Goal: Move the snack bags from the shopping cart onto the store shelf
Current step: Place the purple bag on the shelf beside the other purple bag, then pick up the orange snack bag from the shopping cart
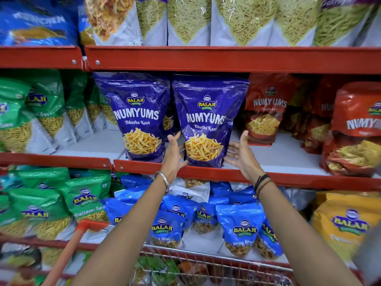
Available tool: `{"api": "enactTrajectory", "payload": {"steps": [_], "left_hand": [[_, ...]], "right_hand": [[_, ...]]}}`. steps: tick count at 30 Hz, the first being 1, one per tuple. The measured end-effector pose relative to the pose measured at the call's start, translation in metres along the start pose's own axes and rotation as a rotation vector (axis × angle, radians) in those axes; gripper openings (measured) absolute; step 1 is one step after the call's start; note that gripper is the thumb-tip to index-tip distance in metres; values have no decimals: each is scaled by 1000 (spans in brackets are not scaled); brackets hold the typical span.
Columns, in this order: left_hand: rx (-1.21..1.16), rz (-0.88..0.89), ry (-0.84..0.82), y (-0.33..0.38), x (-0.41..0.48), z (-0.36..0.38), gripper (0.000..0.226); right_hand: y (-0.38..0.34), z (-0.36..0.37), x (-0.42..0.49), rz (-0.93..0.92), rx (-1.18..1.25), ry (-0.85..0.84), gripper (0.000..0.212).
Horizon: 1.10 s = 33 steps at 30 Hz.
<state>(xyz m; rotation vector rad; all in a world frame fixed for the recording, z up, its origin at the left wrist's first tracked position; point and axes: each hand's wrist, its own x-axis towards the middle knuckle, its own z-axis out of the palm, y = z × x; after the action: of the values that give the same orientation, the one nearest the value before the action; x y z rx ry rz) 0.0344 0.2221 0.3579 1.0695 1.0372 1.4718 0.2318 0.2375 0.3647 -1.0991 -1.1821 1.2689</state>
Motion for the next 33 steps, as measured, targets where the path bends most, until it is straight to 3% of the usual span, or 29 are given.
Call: {"api": "enactTrajectory", "payload": {"steps": [6,10,14,18,19,22,24,26,28,29,31,33], "left_hand": [[115,276,176,-13,-51,13,40],[193,369,72,-71,-123,15,31],[301,149,16,-163,-186,4,41],[424,-189,-50,-246,-227,-7,23],[469,-264,-59,-264,-233,-9,29],[556,-382,-76,-317,-249,-9,78],[611,-515,-150,-345,-257,-1,74],[654,-637,-241,-370,-260,9,53],[666,-703,-274,-394,-257,20,48],[652,-715,-279,-405,-255,26,52],[621,-722,-279,-424,-249,37,55],[654,-748,-237,-443,-243,48,45]], "right_hand": [[13,-7,-59,-175,-7,194,57],[77,-29,-133,-67,-40,123,38],[181,-64,-210,310,-203,62,31],[274,-113,-263,690,-496,-87,16],[293,-124,-269,767,-526,-115,16],[341,-156,-273,929,-615,-114,16],[368,-176,-266,970,-674,-69,11],[394,-192,-258,921,-676,20,11],[401,-195,-248,805,-651,96,43],[401,-194,-243,750,-635,108,49],[409,-197,-232,695,-597,142,45],[426,-206,-226,689,-564,210,32]]}}
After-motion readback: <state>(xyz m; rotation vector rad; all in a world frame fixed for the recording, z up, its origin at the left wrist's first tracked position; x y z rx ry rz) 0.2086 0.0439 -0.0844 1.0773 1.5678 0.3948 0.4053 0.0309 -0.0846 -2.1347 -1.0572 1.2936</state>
